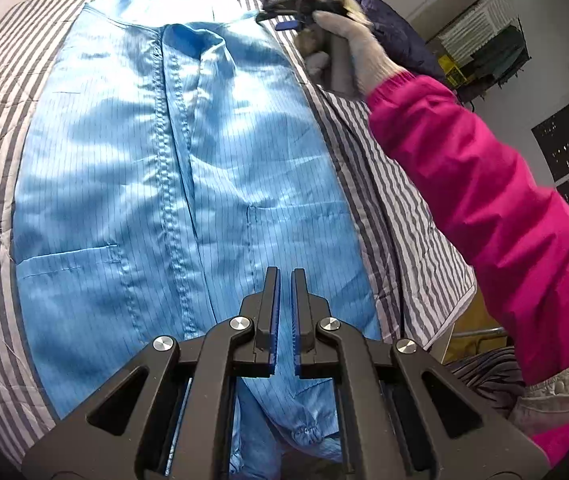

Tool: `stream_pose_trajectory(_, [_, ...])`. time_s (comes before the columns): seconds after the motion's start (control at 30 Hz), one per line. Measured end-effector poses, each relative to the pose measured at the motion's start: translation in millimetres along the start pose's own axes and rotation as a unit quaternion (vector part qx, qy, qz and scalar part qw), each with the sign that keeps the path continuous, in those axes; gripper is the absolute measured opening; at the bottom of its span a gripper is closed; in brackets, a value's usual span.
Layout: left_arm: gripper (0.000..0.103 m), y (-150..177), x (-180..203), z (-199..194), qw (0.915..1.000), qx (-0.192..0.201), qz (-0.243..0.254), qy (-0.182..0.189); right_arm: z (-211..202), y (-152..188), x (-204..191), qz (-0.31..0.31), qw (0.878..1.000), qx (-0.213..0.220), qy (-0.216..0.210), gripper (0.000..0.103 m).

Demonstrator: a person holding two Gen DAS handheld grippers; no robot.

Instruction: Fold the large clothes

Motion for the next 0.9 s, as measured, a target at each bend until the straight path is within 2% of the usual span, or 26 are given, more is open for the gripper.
stream_pose_trajectory(0.1, [0.001, -1.7, 4.2, 1.0, 1.0, 0.001, 0.001, 0.006, 22.3, -6.9, 0.1, 0.004, 1.0, 0.001, 0.0, 0.04])
stream_pose_trajectory(0.2, [0.001, -3.2, 3.3, 0.7, 1.0, 0.002, 0.001, 0.007, 36.5, -9.5, 6.6, 0.046, 0.998, -0.002, -0.042, 0.04])
stream_pose_trajectory(0.23, [0.001, -3.1, 1.8, 1.5, 1.0, 0.001, -0.002, 0.008, 37.4, -9.4, 7.4, 0.06, 0.997, -0.003, -0.058, 0.037])
stream_pose_trajectory(0.27, [0.001, -3.1, -0.2, 2.7, 1.0, 0.0, -0.005, 0.007, 38.1, -9.6, 5.7, 0.067, 0.995, 0.001, -0.072, 0.01])
stream_pose_trajectory(0.3, [0.001, -3.1, -1.5, 3.5, 1.0, -0.001, -0.006, 0.004, 38.2, -10.3, 0.5, 0.068, 0.994, 0.0, -0.09, 0.004])
stream_pose_trajectory(0.33, [0.001, -2.9, -3.5, 4.2, 1.0, -0.001, -0.008, 0.002, 36.1, -10.6, -5.1, 0.065, 0.993, 0.003, -0.101, 0.003])
stream_pose_trajectory(0.37, [0.001, -2.3, -4.9, 3.9, 0.9999, -0.001, -0.011, 0.001, 24.2, -13.7, -10.7, 0.046, 0.995, 0.025, -0.088, 0.003])
stream_pose_trajectory(0.43, [0.001, -2.4, -6.5, 3.9, 0.9999, 0.0, -0.014, -0.001, 5.2, -19.6, -20.5, 0.011, 0.996, 0.066, -0.062, 0.002])
stream_pose_trajectory(0.47, [0.001, -2.7, -7.0, 4.8, 0.9999, -0.001, -0.015, -0.003, -1.9, -23.8, -18.9, -0.001, 0.996, 0.085, -0.026, 0.002])
stream_pose_trajectory(0.5, [0.001, -3.0, -7.1, 5.1, 0.9999, -0.001, -0.014, -0.005, 0.9, -25.4, -15.4, -0.006, 0.996, 0.087, 0.006, 0.002])
stream_pose_trajectory(0.53, [0.001, -3.3, -6.6, 4.9, 0.9999, 0.0, -0.013, -0.006, 10.1, -24.0, -12.8, -0.009, 0.997, 0.071, 0.026, 0.002])
stream_pose_trajectory(0.57, [0.001, -4.3, -6.6, 3.7, 0.9999, 0.003, -0.011, -0.011, 19.4, -20.6, -13.4, -0.014, 0.998, 0.05, 0.031, 0.004])
stream_pose_trajectory(0.6, [0.001, -4.1, -7.2, 1.2, 0.9998, 0.006, -0.01, -0.013, 25.9, -16.7, -16.4, -0.019, 0.999, 0.032, 0.024, 0.005])
stream_pose_trajectory(0.7, [0.001, -6.6, -11.4, -11.0, 0.9994, 0.024, -0.01, -0.025, 20.0, -11.8, -17.9, -0.022, 0.999, 0.023, 0.032, 0.011])
stream_pose_trajectory(0.87, [0.001, -5.5, -35.3, -38.0, 0.9967, 0.055, -0.017, -0.057, -35.3, 2.6, -27.0, -0.028, 0.999, 0.028, 0.0, 0.014])
stream_pose_trajectory(0.9, [0.001, -3.9, -41.0, -43.9, 0.9962, 0.058, -0.017, -0.062, -55.3, 15.8, -34.6, -0.032, 0.999, 0.023, -0.026, 0.014])
Point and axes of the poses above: each gripper's, at about its wrist camera, not at the fingertips, and z roughly the way its jaws point, x to its right, y to its underside, the point moved 9 cm from there along z, roughly the way its jaws point, and after that the axes turned 4 degrees about z, right-handed, at the moved point
